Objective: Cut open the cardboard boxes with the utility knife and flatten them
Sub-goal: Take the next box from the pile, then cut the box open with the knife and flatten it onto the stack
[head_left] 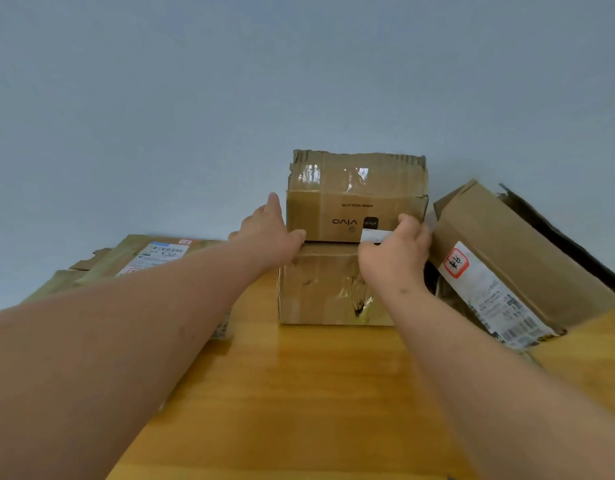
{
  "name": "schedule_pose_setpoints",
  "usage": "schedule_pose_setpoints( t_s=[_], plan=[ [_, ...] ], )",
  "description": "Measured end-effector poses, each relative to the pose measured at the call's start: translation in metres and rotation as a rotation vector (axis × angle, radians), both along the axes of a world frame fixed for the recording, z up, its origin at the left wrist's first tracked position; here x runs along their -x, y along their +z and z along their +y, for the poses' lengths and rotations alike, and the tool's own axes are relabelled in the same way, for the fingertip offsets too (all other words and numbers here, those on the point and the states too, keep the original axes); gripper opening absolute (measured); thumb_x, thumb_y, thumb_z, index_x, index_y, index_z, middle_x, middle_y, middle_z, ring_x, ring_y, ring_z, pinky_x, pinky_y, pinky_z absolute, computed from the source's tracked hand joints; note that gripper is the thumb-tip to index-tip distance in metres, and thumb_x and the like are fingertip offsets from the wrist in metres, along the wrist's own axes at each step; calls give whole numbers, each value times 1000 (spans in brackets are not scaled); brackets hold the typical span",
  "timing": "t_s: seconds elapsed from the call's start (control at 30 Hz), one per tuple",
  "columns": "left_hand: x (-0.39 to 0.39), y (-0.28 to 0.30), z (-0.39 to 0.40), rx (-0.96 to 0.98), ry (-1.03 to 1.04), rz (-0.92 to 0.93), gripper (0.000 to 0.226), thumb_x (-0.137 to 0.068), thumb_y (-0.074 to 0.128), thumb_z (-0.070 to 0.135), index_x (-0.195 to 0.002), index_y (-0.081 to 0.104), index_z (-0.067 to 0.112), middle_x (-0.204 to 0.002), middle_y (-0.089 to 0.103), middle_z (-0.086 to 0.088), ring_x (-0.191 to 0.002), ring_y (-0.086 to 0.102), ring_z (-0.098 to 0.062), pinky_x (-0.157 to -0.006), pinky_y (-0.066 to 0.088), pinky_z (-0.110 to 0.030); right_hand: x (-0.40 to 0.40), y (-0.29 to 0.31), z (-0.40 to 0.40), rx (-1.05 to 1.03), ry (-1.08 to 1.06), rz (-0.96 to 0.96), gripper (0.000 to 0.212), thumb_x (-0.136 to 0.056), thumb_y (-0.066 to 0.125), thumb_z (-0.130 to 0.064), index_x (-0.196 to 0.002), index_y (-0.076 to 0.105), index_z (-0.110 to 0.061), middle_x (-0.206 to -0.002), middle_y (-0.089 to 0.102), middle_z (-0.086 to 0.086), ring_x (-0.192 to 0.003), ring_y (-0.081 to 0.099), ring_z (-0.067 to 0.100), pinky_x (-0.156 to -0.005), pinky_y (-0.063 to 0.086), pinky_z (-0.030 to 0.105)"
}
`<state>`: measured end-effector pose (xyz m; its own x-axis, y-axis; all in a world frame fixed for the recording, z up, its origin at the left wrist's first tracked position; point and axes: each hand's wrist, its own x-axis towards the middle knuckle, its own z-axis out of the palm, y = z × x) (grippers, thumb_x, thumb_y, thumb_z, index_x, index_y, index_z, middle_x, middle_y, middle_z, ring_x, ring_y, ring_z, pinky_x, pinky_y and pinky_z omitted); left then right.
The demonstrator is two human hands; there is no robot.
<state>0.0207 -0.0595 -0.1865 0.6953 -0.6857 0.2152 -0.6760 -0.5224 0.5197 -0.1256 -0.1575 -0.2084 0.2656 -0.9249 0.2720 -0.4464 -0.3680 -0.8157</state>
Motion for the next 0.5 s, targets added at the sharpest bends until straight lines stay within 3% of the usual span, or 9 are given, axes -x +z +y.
schedule_pose_setpoints(
  t_s=[0.23,0.33,0.5],
  plan=[
    [-5,-10,-21,253,-77,330,44,-93,53,29,-134,39,24,-110,56,5,-89,53,-13,-63,40,-25,4,10,-17,-19,-24,-22,68,-86,63,-17,-146,31,-17,-152,34,4,-139,27,28,-112,35,48],
    [-5,-14,-18,329,0,295,40,-93,50,27,-132,43,24,-93,50,14,-80,49,-6,-56,35,-22,11,9,-10,26,7,-34,68,-86,60,-14,-147,30,-16,-151,33,5,-139,25,28,-114,32,46],
    [3,-9,9,361,48,188,43,-94,49,27,-136,41,26,-92,46,20,-73,45,0,-53,30,-17,29,10,12,115,44,-54,69,-87,60,-10,-147,28,-17,-150,34,4,-138,30,26,-113,35,46]
  ],
)
